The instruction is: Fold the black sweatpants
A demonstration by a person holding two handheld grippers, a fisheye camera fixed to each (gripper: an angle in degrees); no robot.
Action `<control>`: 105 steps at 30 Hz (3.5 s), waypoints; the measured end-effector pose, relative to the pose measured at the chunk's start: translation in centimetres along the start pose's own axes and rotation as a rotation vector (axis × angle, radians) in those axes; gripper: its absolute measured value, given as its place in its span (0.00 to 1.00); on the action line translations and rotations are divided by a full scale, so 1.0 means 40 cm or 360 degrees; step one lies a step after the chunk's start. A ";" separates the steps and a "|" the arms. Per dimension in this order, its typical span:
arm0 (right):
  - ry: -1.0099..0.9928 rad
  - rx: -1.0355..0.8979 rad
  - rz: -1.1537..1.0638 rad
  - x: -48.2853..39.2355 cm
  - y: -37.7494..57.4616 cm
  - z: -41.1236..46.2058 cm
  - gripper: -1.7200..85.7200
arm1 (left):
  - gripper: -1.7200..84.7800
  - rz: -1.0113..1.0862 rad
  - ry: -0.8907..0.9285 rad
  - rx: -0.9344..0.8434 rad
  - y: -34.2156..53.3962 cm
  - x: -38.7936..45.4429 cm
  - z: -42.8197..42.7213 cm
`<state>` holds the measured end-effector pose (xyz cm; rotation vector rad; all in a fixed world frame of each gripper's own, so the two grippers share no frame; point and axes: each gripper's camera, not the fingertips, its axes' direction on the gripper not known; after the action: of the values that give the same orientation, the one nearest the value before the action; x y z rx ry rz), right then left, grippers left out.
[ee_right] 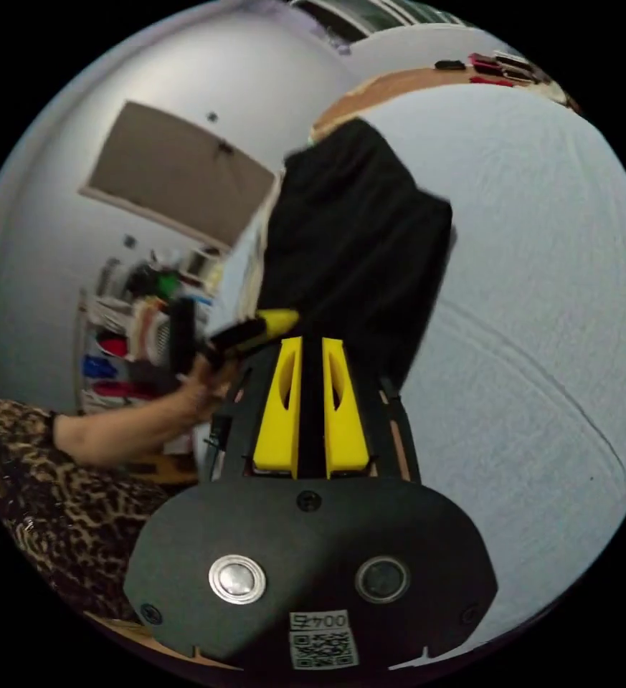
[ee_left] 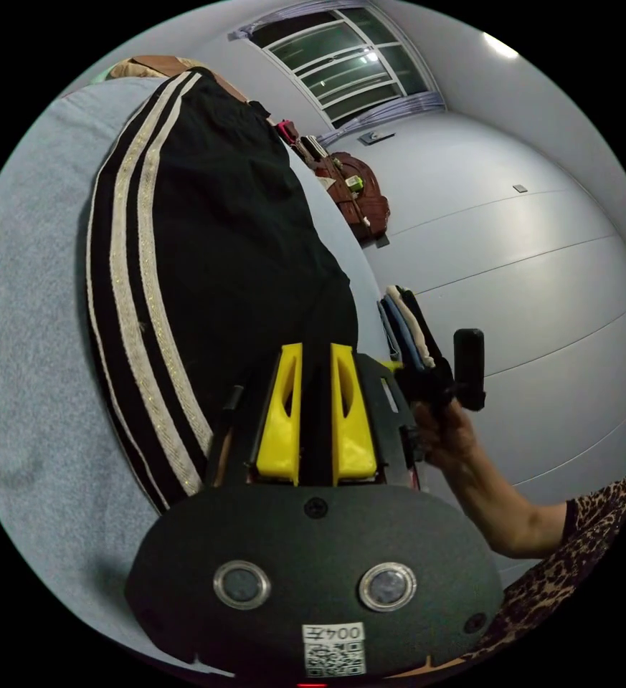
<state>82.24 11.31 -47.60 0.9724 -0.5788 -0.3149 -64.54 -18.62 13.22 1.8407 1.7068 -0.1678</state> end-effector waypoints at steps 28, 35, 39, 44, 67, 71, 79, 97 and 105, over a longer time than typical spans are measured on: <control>0.0788 -0.0018 0.0869 -0.397 0.921 0.232 0.06 | 0.03 0.0067 -0.0275 -0.0216 0.158 0.013 0.018; -0.0028 0.0364 0.0916 -0.289 1.100 0.182 0.10 | 0.06 0.0242 -0.0095 -0.0231 0.311 0.065 -0.173; -0.0273 0.0320 0.0853 -0.238 1.143 0.180 0.15 | 0.09 0.0134 -0.0060 -0.0338 0.517 0.055 -0.256; -0.0560 0.0250 0.0764 -0.176 1.194 0.198 0.17 | 0.11 -0.0204 0.0069 -0.0350 0.855 0.007 -0.295; -0.0751 -0.0159 0.0454 -0.155 1.308 0.283 0.13 | 0.12 -0.0350 0.0171 -0.0377 1.246 0.010 -0.201; -0.0729 -0.0192 0.0382 -0.195 1.299 0.269 0.06 | 0.07 -0.0243 0.0166 -0.0318 1.235 0.078 -0.260; -0.0584 -0.0173 0.0408 -0.209 1.354 0.264 0.05 | 0.06 -0.0737 0.0260 -0.0303 1.361 -0.079 -0.277; -0.0917 -0.0201 0.0475 -0.139 1.335 0.285 0.11 | 0.06 -0.0573 0.0307 -0.0324 1.397 -0.059 -0.283; -0.1024 -0.0111 0.0447 -0.152 1.319 0.209 0.05 | 0.05 -0.0556 0.0395 -0.0311 1.398 -0.002 -0.308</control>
<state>72.20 36.86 -1.35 0.6990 -1.2690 -0.3936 -15.92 -11.14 42.55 1.4593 2.1280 0.0887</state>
